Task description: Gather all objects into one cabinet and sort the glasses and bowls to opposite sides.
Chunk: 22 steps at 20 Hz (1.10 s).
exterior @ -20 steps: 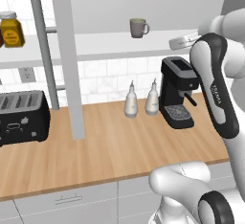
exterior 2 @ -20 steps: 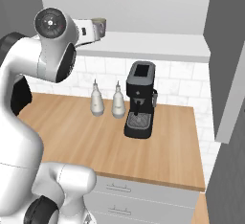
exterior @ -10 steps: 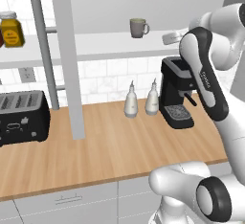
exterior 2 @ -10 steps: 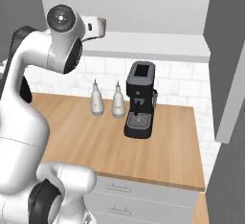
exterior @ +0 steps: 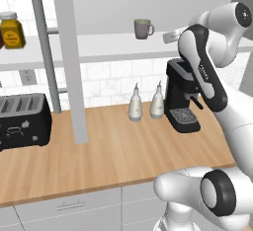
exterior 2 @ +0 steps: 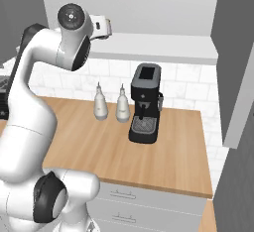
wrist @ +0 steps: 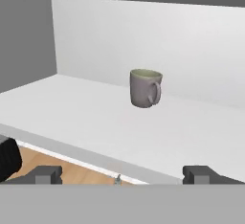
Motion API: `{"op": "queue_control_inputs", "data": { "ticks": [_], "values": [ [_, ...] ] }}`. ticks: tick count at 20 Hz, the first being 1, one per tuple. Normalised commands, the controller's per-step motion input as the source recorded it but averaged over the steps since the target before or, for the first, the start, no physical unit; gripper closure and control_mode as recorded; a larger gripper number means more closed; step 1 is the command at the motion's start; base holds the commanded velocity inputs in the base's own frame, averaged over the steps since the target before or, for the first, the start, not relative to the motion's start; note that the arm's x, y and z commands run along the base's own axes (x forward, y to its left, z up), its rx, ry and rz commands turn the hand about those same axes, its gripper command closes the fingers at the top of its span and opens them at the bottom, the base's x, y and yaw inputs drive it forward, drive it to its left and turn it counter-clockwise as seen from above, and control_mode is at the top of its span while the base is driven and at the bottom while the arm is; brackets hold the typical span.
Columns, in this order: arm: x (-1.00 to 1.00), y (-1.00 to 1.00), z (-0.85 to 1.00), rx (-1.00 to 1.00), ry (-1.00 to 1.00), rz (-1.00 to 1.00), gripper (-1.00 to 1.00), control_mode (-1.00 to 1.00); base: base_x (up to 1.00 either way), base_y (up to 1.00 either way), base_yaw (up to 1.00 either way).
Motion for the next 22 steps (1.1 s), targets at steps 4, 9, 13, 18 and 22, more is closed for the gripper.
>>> {"op": "queue_control_inputs", "data": {
  "ticks": [4,9,13,18,22],
  "values": [
    [0.38,0.00,-0.13,0.00,0.00,0.00,-1.00,-1.00,0.00,0.00,0.00],
    [0.43,0.00,-0.03,0.00,0.00,0.00,-1.00,-1.00,0.00,0.00,0.00],
    [0.35,0.00,0.00,0.00,0.00,0.00,-1.00,-1.00,0.00,0.00,0.00],
    [0.42,-0.06,0.00,0.00,0.00,0.01,-1.00,-1.00,0.00,0.00,0.00],
    [0.37,-0.11,0.00,0.00,0.00,0.02,-1.00,-1.00,0.00,0.00,0.00]
  ]
}}
